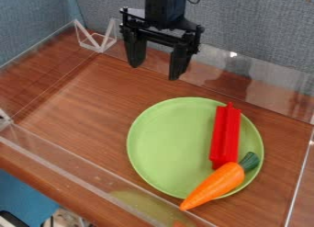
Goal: Move the carrot from the green plate to the table
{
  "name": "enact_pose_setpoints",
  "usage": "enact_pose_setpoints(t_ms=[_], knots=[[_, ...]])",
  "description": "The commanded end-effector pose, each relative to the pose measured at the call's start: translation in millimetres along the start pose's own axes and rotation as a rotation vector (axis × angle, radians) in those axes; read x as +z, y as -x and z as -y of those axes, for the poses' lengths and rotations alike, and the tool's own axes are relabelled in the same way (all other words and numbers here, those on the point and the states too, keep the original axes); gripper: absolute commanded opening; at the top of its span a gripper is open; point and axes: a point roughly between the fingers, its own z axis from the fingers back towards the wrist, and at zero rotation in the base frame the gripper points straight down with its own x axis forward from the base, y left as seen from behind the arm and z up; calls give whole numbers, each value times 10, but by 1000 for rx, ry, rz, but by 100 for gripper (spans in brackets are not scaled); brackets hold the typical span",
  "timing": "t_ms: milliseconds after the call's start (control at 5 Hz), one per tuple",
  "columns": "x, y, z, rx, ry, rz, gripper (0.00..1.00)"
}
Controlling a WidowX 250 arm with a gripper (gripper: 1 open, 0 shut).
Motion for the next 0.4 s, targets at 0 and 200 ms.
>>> enact_pose_setpoints(t_ms=[0,200], knots=[[-214,64,259,-113,3,-23,100],[-367,181,559,-177,6,-34,100]])
